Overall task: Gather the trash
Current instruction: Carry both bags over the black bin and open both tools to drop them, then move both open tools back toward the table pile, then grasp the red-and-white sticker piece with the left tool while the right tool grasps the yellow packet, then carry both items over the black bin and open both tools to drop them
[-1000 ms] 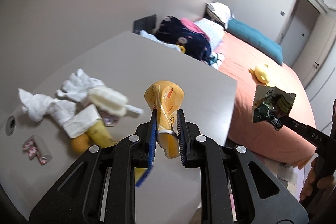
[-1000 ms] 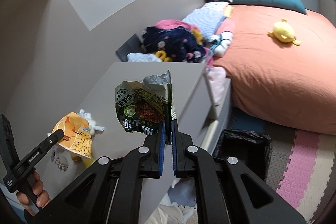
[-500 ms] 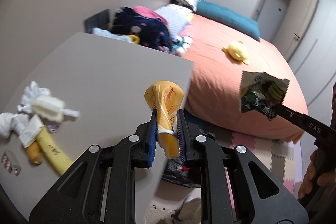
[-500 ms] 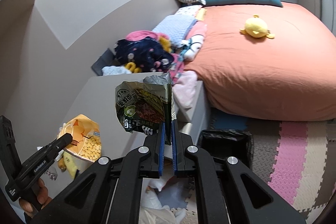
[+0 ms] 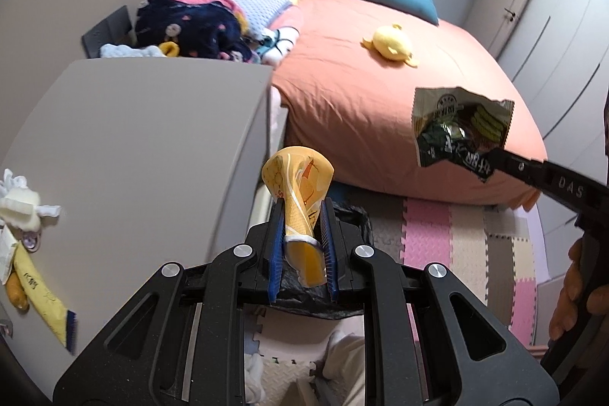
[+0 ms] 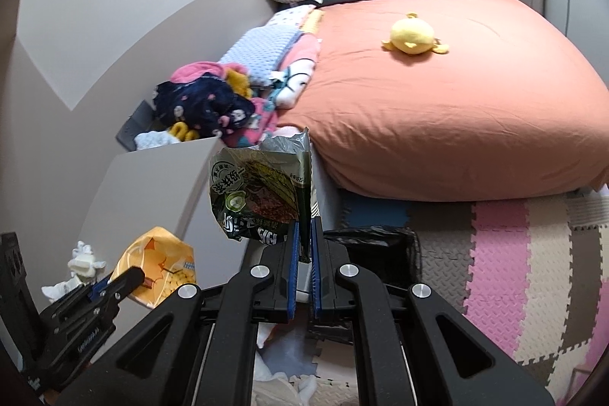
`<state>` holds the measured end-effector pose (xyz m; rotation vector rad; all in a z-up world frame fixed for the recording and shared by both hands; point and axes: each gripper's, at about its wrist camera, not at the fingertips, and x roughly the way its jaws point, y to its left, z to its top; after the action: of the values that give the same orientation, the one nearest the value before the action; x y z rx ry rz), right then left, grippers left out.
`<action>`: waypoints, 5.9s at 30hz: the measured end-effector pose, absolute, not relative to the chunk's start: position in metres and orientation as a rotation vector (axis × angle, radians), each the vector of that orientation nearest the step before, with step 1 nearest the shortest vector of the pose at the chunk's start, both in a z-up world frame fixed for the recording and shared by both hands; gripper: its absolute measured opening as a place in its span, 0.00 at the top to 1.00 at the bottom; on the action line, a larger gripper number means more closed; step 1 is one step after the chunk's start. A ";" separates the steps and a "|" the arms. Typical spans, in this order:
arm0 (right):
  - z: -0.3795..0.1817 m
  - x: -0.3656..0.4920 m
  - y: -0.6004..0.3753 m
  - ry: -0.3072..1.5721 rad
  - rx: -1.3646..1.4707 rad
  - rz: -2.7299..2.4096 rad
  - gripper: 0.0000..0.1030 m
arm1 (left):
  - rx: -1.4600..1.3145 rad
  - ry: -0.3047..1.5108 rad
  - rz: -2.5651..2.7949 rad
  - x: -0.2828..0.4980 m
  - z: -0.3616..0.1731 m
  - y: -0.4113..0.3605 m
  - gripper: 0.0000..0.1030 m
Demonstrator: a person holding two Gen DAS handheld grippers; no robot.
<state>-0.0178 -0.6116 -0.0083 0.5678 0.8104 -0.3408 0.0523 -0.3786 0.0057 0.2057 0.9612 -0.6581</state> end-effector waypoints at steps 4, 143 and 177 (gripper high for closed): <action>-0.018 -0.010 -0.620 0.848 0.551 -0.367 0.93 | 0.236 1.002 -0.673 0.049 -0.010 -0.391 0.83; -0.052 0.122 -0.174 1.090 -0.134 0.328 0.73 | -0.086 1.037 0.065 0.091 -0.023 0.061 0.31; 0.018 0.085 -0.354 0.937 0.067 0.087 0.73 | 0.076 0.917 -0.162 0.090 0.035 -0.096 0.31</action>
<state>0.0847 -0.3545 0.0184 0.0674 0.9373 0.0870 0.0896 -0.0957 0.0355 0.0757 0.9171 -0.1624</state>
